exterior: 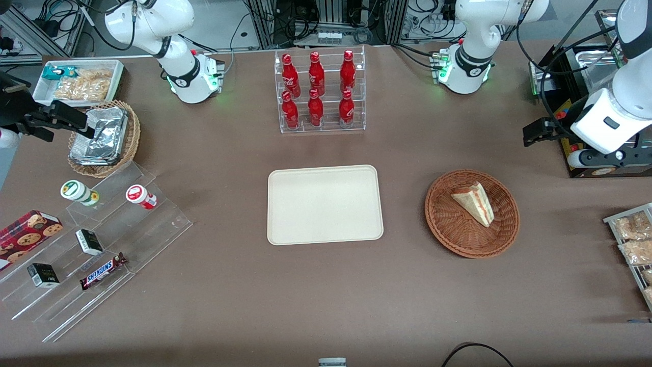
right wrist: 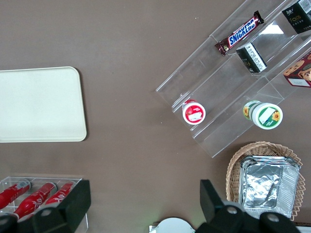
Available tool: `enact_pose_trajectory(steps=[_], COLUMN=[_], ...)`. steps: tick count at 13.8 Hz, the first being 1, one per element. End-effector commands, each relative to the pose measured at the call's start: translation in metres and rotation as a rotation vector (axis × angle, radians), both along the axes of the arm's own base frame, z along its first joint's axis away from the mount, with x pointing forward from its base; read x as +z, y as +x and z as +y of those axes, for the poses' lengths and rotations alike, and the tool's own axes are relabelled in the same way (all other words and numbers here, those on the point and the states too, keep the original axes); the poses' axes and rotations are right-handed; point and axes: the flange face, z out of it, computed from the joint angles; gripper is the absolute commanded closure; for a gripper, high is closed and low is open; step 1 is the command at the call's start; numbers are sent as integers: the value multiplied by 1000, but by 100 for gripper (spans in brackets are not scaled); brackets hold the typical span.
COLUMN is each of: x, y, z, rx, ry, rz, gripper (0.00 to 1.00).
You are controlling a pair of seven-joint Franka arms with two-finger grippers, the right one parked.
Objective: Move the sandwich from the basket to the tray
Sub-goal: 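Move the left gripper over the wrapped sandwich in the woven basket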
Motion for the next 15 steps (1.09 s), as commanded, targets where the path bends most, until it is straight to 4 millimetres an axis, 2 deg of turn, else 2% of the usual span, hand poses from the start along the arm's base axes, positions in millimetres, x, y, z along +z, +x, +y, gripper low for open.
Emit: enact_pose_trajectory(steps=[1,2,5,9,11,13,15], x=[-3,-4,-41,-108,-155,-195,-221], y=[3,3,17,25,28,23,18], z=[1,1,-1,-14,-23,-29,-36], rx=[15,17,6,-23,-39,-47,-52], ry=[23,14,12,17,15,13,12], rz=[-5,-3,65,131,119,101,79], gripper=[0,0,0,0,0,0,0])
